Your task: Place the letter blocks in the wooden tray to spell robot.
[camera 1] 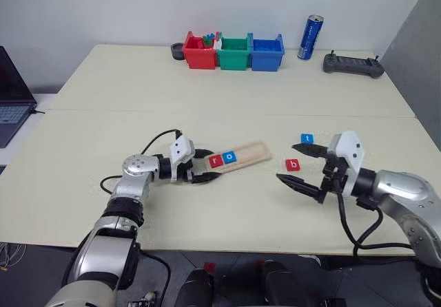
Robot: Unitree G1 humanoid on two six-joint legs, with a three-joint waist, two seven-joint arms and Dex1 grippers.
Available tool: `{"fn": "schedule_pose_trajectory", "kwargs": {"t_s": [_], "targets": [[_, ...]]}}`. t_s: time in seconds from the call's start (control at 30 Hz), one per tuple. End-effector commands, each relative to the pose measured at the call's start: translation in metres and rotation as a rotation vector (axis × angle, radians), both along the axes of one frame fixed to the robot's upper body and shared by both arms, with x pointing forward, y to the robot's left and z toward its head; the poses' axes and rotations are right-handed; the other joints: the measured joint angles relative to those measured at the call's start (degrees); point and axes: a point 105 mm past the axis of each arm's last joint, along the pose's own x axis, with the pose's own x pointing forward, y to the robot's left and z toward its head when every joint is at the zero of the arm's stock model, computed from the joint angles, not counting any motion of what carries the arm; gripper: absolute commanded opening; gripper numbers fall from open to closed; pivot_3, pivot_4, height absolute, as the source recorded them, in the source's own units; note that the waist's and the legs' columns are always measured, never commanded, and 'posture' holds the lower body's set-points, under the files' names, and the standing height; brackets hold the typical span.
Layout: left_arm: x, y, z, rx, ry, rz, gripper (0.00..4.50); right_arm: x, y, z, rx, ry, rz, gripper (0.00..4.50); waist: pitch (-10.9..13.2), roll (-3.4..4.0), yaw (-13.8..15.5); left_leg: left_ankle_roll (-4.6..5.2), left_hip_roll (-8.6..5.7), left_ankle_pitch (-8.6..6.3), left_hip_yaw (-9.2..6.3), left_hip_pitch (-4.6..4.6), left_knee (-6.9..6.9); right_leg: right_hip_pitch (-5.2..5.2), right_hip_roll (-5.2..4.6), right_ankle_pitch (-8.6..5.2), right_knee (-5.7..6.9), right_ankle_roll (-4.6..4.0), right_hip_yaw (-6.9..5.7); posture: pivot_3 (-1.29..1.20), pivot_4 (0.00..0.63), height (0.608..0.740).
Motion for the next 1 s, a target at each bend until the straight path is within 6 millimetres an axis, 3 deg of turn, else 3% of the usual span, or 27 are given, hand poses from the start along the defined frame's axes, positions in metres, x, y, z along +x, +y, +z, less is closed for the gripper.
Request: {"fn": "schedule_pose_trajectory", "kwargs": {"t_s": [0.03, 0.33, 0.8, 1.0], "targets": [[-0.012, -0.007, 0.012, -0.001, -0.035, -0.095, 3.38, -0.002, -0.012, 0.005, -0.049, -0.068, 0.027, 4.5, 0.0, 0.0, 0.0, 0.0, 0.0, 0.0, 0.01, 0.01, 0.0, 0.01, 0.0, 0.0, 0.01, 0.0, 0.01, 0.0, 0.15, 0.74], [-0.032, -0.019, 0.006, 0.04, -0.014, -0.237, 3.38, -0.011, -0.016, -0.004, -0.077, -0.056, 0.076, 4.5, 0.0, 0.0, 0.02, 0.0, 0.0, 0.0, 0.03, 0.02, 0.02, 0.02, 0.01, 0.0, 0.02, 0.0, 0.03, 0.0, 0.15, 0.74], [-0.027, -0.036, -0.002, 0.048, -0.031, -0.308, 3.38, -0.026, -0.008, -0.005, -0.076, -0.037, 0.143, 4.5, 0.01, -0.01, 0.06, 0.0, -0.02, 0.0, 0.04, 0.02, 0.04, 0.03, 0.01, 0.0, 0.01, 0.0, 0.03, 0.0, 0.15, 0.74], [-0.03, -0.037, -0.005, 0.047, -0.027, -0.327, 3.38, -0.031, 0.002, 0.004, -0.047, -0.057, 0.18, 4.5, 0.01, -0.01, 0.0, 0.0, -0.01, 0.0, 0.03, 0.03, 0.05, 0.03, 0.02, 0.0, 0.03, 0.0, 0.04, 0.0, 0.15, 0.74]]}}
